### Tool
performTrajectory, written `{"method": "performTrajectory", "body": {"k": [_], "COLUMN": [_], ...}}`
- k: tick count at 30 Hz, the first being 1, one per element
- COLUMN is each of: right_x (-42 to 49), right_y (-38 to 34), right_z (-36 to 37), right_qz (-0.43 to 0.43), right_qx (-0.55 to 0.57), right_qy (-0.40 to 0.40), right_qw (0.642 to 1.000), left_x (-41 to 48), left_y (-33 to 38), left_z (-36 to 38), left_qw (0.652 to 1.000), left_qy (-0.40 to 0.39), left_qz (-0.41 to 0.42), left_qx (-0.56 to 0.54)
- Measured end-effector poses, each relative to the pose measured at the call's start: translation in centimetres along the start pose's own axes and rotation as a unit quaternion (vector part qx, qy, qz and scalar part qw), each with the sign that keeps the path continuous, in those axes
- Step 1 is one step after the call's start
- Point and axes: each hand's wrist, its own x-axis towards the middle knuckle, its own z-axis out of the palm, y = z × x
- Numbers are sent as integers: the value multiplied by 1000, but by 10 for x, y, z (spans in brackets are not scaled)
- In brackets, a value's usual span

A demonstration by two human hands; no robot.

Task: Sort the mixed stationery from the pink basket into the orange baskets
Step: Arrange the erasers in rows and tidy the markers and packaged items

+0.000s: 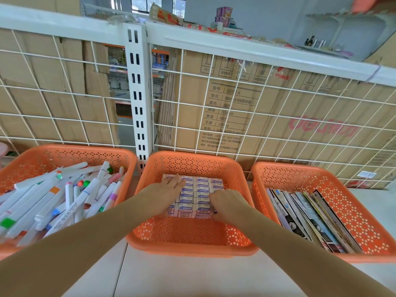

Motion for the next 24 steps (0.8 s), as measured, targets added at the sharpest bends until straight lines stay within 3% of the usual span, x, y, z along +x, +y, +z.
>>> {"method": "performTrajectory", "body": {"k": [16, 18, 20, 22, 24], "right_x": [3, 2, 2, 4, 4], "right_y": [4, 4, 5, 7, 9], "right_z": [6, 5, 5, 7, 5], "right_qz": [0, 1, 2, 31, 74], "right_qx": [8, 9, 27, 52, 82], "right_qy": [-3, -1, -3, -15, 10], "right_qw": [1000, 1000, 1000, 998, 994], "left_x": [-3, -4, -3, -5, -11], "left_y": [1, 2, 3, 7, 5], "left_z": [0, 1, 4, 3, 2], "left_qw": [1000, 999, 989, 932, 795], "left_qy": [16, 15, 14, 49, 106], "left_qz": [7, 4, -33, -91, -143], "left_qx": [-2, -32, -142, -348, -579]}}
